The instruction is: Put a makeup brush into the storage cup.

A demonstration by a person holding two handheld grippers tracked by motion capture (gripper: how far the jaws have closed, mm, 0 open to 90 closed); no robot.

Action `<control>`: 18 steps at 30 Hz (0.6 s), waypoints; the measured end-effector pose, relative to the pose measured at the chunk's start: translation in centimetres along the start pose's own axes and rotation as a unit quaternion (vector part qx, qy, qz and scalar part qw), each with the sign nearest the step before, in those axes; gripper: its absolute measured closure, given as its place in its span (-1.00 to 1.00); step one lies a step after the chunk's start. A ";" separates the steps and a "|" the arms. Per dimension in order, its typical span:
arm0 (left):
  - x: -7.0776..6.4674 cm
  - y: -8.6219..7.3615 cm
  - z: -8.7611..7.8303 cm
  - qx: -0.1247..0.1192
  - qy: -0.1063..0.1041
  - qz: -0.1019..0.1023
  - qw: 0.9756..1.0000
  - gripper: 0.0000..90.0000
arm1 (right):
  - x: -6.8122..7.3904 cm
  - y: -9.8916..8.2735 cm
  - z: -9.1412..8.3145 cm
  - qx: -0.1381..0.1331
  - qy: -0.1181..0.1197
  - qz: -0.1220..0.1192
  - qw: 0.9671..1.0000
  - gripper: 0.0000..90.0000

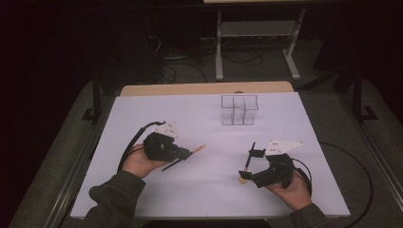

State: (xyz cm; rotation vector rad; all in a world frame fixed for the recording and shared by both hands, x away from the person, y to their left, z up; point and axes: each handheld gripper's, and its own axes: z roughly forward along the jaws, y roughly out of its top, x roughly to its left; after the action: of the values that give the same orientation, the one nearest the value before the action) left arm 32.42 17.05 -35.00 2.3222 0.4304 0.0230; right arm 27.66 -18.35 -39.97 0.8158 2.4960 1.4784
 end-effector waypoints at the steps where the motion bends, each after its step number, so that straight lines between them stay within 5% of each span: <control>1: 0.0 0.0 0.0 0.000 0.000 0.000 1.000 0.85 | 0.0 0.1 0.1 -0.001 0.003 0.000 1.000 -0.69; 18: -2.0 -0.1 0.7 -0.040 -0.012 0.011 0.999 0.85 | 0.4 1.8 2.0 0.002 0.041 -0.015 0.999 -0.68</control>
State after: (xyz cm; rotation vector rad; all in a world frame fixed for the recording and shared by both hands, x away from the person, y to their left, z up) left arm 30.62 16.05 -35.33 2.2469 0.3849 0.0213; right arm 28.72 -15.89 -39.40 0.7296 2.5580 1.5275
